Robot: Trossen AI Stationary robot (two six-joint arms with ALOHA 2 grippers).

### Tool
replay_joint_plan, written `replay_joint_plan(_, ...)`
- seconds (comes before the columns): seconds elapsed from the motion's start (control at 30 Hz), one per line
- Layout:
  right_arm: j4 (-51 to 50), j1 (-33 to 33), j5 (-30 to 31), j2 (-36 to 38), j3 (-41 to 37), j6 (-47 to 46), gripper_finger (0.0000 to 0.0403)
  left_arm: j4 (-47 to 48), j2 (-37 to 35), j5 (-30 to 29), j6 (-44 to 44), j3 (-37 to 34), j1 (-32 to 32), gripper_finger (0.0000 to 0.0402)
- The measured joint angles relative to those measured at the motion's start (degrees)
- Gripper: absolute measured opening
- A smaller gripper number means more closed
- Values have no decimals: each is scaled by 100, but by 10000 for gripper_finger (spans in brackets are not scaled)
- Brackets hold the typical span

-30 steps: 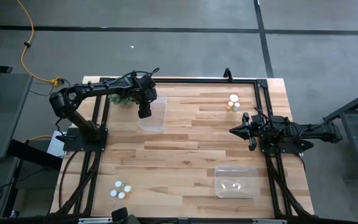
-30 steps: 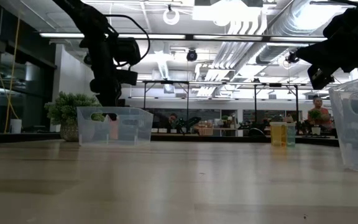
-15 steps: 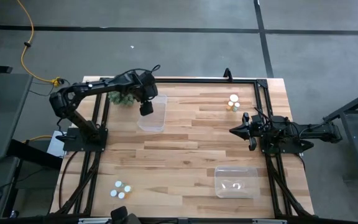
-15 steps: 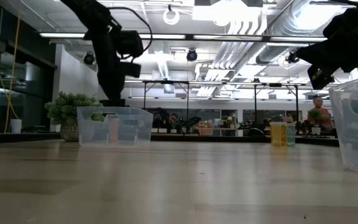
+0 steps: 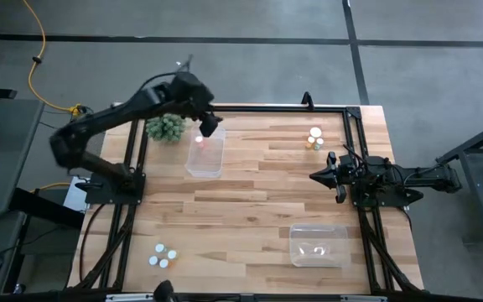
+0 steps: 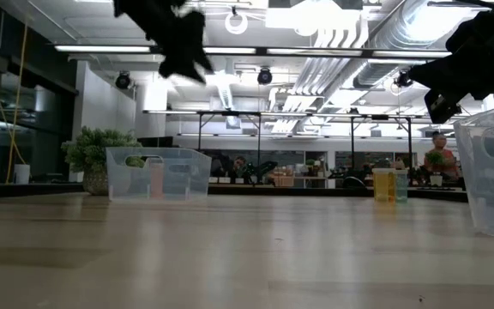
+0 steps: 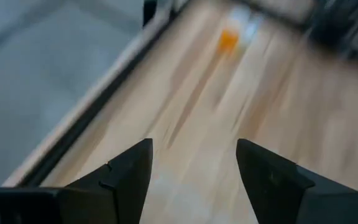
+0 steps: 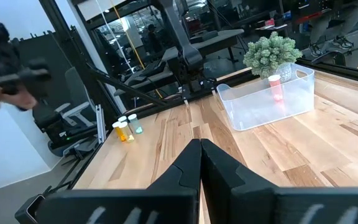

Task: Pick and place medicine bottles into bin by pill shape (circle, oval)
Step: Put the top blue tablet bottle into the top transparent bin

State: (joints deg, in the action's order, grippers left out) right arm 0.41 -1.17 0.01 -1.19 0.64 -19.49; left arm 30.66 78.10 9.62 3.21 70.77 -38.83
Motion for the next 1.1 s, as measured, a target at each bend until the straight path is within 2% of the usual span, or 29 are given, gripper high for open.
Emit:
replay_joint_plan(0.13, 1, 1, 0, 0, 2, 2, 0, -1757, -947, -177, 743, -862, 576, 223)
replay_joint_plan(0.27, 0, 0, 0, -2, 0, 2, 0, -2964, -1794, -660, 1133, -1773, 1384, 223)
replay_joint_plan(0.53, 108, 0, 152, -2, -2, -8, 0, -3817, -2762, -2304, 1297, -2875, 3093, 223)
replay_joint_plan(0.63, 786, 0, 446, -2, -2, -557, 0, -4027, -2916, -2632, 1321, -3112, 3509, 223)
replay_joint_plan(0.77, 1794, 0, 1104, -2, -2, -1574, 0, -4328, -2957, -2674, 1311, -3336, 3791, 223)
replay_joint_plan(0.87, 2463, 0, 1515, 0, -2, -1919, 0, -4569, -2979, -2509, 1156, -3444, 3862, 223)
replay_joint_plan(1.1, 3675, 0, 2191, -323, 26, -1434, 0, -4562, -3273, -2020, 679, -3449, 3765, 223)
